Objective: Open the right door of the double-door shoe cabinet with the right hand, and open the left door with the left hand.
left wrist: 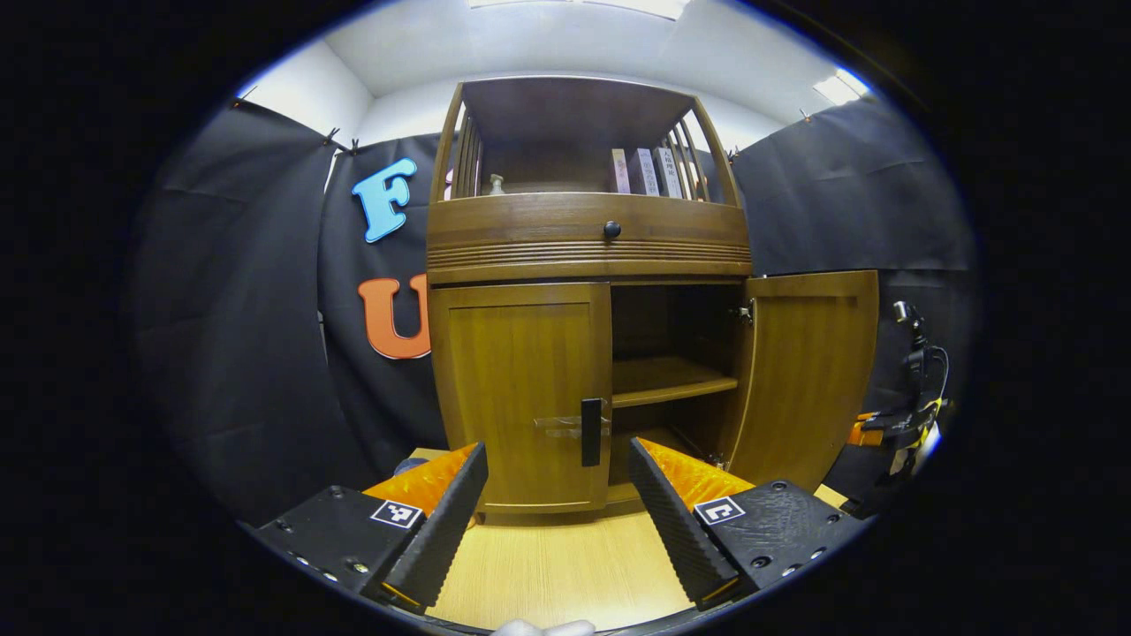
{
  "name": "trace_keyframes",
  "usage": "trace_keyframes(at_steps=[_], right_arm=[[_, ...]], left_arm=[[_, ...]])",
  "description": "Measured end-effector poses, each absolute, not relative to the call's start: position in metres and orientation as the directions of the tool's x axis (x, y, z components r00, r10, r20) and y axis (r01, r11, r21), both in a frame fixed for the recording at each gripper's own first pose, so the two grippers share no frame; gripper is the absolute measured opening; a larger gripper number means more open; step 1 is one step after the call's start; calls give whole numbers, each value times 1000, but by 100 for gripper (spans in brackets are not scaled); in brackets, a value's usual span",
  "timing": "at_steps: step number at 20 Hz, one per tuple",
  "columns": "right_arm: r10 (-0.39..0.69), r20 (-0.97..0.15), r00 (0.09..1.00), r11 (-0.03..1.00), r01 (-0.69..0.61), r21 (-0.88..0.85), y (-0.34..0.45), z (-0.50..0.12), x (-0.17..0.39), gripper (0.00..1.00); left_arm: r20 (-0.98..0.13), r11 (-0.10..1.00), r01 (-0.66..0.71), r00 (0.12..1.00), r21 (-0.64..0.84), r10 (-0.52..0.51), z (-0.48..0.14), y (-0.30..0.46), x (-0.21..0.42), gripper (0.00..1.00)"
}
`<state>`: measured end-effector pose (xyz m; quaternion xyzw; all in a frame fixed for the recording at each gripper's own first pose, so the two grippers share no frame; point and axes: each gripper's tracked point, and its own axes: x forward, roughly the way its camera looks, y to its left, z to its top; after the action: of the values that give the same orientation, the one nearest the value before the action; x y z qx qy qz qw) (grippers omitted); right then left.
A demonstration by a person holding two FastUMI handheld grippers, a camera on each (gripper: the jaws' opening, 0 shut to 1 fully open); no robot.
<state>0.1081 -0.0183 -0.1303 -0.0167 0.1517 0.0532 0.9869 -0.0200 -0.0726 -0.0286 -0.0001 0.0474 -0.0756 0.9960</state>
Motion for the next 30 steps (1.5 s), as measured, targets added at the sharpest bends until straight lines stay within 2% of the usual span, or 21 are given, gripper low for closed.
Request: trace_keyframes(at_steps=[9, 10, 11, 16, 17, 19, 20, 21, 23, 25, 26, 27, 29, 30], right_arm=[[197, -302, 933, 980, -200, 19, -16, -129, 110, 4], [206, -304, 930, 978, -209, 23, -16, -130, 109, 4], [210, -306, 928, 977, -214, 22, -16, -130, 109, 4], [214, -321, 923, 976, -215, 33, -18, -133, 107, 6], [191, -335, 923, 981, -194, 23, -25, -137, 104, 10], [168, -354, 920, 985, -172, 20, -29, -138, 92, 35], [152, -362, 920, 988, -157, 18, -29, -138, 91, 37], [125, -362, 924, 991, -130, 11, -34, -137, 89, 52], [81, -336, 938, 996, -86, 1, -38, -130, 88, 71], [42, -302, 952, 999, -50, -18, -40, -123, 90, 82], [21, -278, 960, 999, -31, -32, -44, -119, 91, 84], [1, -246, 969, 999, -12, -44, -46, -112, 92, 89], [-27, -173, 985, 999, 21, -37, -45, -98, 99, 99], [-50, -147, 988, 999, 46, -29, -44, -94, 102, 97]], left_arm=[[-96, 990, 138, 986, -9, -139, -27, -75, -15, 96], [-95, 990, 140, 986, -9, -140, -26, -76, -15, 100], [-96, 990, 138, 986, -8, -139, -25, -76, -14, 96], [-95, 990, 142, 985, -2, -141, -21, -76, -14, 96], [-96, 990, 142, 985, -3, -142, -20, -75, -15, 96], [-100, 989, 146, 984, -8, -146, -20, -73, -16, 96], [-96, 989, 146, 985, -7, -146, -18, -71, -16, 100], [-92, 989, 145, 985, -4, -145, -17, -69, -16, 96], [-89, 990, 144, 986, -1, -143, -16, -66, -13, 96], [-89, 989, 150, 985, -1, -150, -16, -65, -9, 96], [-90, 989, 151, 985, 3, -150, -17, -63, -6, 100], [-90, 988, 152, 984, 7, -151, -17, -63, -4, 96], [-87, 988, 153, 985, 13, -152, -15, -59, -2, 96], [-86, 988, 152, 985, 15, -150, -15, -58, -1, 96]])
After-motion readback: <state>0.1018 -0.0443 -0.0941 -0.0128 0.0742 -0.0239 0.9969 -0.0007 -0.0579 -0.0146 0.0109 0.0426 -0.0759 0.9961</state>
